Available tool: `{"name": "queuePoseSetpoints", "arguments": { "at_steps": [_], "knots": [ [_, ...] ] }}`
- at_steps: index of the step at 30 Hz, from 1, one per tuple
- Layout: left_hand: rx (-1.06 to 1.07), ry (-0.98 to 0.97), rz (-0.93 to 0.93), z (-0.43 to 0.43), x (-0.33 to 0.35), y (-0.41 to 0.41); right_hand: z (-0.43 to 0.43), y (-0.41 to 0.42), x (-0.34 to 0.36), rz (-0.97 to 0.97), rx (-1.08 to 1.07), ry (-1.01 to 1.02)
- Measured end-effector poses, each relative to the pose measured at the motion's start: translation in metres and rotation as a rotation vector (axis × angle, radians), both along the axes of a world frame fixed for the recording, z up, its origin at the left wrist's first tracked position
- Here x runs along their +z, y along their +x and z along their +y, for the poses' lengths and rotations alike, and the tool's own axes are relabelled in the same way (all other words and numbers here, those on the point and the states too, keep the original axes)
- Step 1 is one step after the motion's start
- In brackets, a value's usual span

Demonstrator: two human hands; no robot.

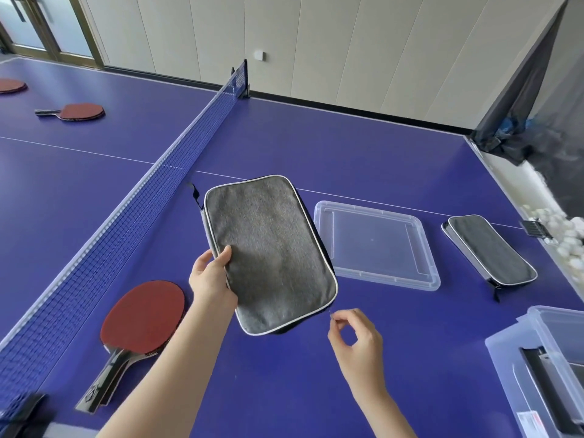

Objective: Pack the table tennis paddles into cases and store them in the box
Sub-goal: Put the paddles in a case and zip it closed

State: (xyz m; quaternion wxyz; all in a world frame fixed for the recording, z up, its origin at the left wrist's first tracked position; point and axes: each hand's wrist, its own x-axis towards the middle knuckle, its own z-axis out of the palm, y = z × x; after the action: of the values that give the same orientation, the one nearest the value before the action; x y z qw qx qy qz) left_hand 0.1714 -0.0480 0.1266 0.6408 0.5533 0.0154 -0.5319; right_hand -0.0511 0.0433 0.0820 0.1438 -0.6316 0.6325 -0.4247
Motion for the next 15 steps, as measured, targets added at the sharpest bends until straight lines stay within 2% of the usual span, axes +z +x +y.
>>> {"name": "queuePoseSetpoints", "arguments": {
  "at_steps": [4,9,15],
  "knots": [
    [0.113,0.072,0.054,-0.003,-0.004,-0.022,0.014,0.019,-0.008,0.020,-0.058,-0.002],
    [0.215,0.123,0.096,-0.006,-0.008,-0.041,0.025,0.043,-0.013,0.032,-0.031,0.017],
    [0.300,0.153,0.092,-0.005,-0.014,-0.060,0.030,0.067,-0.016,-0.070,-0.085,0.024]
  ]
}}
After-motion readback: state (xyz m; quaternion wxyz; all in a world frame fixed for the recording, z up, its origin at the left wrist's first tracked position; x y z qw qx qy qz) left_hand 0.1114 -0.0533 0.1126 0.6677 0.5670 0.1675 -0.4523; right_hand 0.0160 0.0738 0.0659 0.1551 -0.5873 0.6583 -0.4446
